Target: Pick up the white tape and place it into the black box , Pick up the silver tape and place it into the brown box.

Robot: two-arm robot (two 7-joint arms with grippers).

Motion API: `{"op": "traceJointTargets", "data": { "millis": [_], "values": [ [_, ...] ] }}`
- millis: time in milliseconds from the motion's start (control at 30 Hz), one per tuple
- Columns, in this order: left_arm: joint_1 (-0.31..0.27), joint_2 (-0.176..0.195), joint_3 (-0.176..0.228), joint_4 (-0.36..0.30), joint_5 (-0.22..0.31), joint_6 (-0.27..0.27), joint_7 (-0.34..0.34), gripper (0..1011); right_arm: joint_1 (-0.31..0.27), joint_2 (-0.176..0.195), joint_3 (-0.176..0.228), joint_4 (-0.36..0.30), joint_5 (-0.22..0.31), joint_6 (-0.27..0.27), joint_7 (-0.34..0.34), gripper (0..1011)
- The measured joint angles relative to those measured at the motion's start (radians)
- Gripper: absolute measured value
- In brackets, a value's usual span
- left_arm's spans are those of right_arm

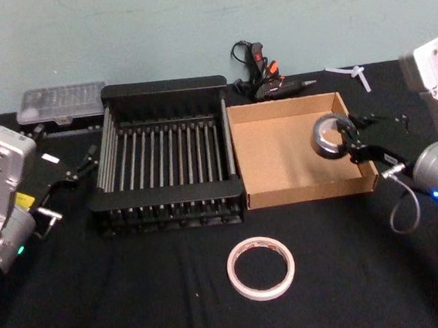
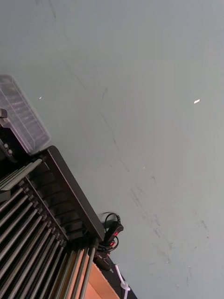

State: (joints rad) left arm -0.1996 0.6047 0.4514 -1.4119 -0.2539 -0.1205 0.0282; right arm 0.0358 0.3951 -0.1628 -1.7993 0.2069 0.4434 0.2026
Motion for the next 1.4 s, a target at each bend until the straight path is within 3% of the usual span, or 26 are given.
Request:
{"op": "traceJointTargets", "data": {
  "millis": [433,767,1400],
  "values": [
    [0.000,0.000,0.000,0.000,0.000,0.000,0.000,1001,0.085,-0.066,-0.034,0.161,-0.090,-0.169,-0.020,164],
    [0.000,0.000,0.000,0.000,0.000,0.000,0.000,1001,0.146,-0.108,-0.059,0.299,-0.156,-0.261,-0.031,162],
    [0.000,0.000,0.000,0.000,0.000,0.000,0.000,1001,0.201,-0.164,-0.062,0.446,-0.217,-0.297,-0.020,162]
  ]
}}
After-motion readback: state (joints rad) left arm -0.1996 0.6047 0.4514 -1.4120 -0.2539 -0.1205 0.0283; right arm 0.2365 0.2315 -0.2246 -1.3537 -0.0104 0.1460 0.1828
